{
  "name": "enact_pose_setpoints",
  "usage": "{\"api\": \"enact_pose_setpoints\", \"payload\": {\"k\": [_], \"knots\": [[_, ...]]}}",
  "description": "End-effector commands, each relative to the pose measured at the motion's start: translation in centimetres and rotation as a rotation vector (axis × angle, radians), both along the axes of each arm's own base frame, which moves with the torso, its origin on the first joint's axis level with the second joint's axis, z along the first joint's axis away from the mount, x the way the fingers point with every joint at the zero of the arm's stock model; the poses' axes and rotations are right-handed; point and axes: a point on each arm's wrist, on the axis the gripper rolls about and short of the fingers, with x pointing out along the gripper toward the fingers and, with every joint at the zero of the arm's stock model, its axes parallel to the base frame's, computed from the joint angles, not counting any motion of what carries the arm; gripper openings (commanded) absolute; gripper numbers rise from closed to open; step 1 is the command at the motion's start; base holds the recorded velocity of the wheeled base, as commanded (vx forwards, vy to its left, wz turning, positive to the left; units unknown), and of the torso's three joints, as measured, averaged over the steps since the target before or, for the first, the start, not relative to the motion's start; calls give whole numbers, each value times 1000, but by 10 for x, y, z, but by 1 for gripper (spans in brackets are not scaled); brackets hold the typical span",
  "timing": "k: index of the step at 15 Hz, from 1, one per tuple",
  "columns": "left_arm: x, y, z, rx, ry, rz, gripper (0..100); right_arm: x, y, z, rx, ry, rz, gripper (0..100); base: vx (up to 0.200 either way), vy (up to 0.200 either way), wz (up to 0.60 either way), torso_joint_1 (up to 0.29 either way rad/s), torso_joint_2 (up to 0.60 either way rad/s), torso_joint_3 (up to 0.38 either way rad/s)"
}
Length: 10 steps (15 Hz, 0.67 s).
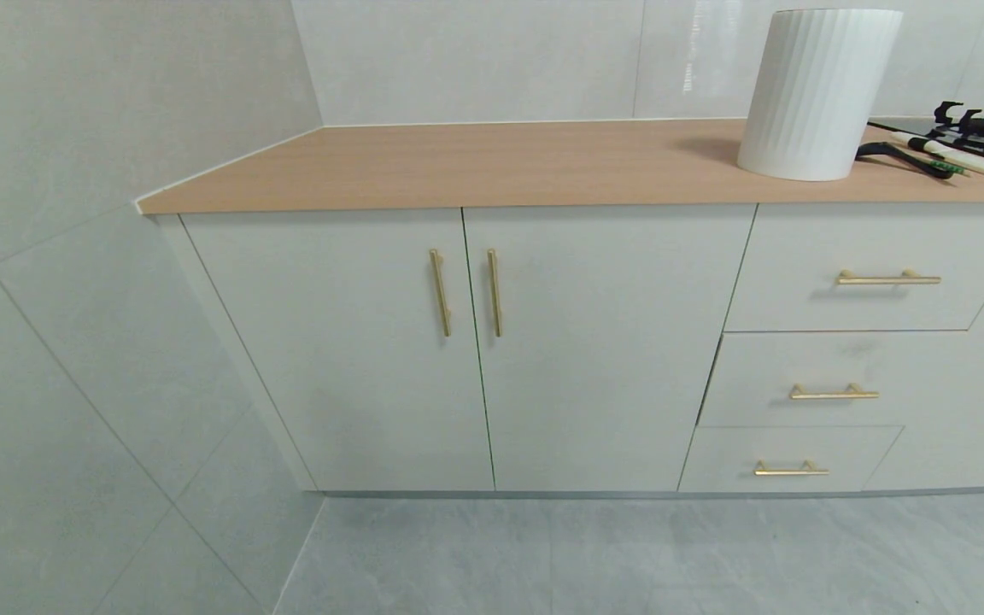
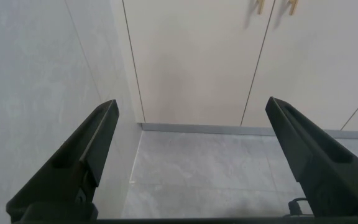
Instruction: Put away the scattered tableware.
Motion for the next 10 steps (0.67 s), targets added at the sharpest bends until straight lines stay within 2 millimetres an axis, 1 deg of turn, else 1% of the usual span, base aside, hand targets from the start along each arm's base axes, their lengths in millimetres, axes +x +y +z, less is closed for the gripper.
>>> {"api": "enact_pose_setpoints", "payload": {"k": [1, 2, 3, 10], "knots": [[0, 0, 0, 0, 2, 1, 100, 0, 1, 0, 14, 4, 28, 100, 0, 0, 0, 0, 0, 0], [0, 0, 0, 0, 2, 1, 100, 0, 1, 0, 21, 4, 30, 100, 0, 0, 0, 0, 0, 0], [0, 0, 0, 0, 2, 1, 100, 0, 1, -8, 79, 75, 41, 100, 0, 0, 0, 0, 0, 0], [0, 0, 0, 4, 2, 1, 100, 0, 1, -6, 95, 54, 48, 100, 0, 0, 0, 0, 0, 0]]}}
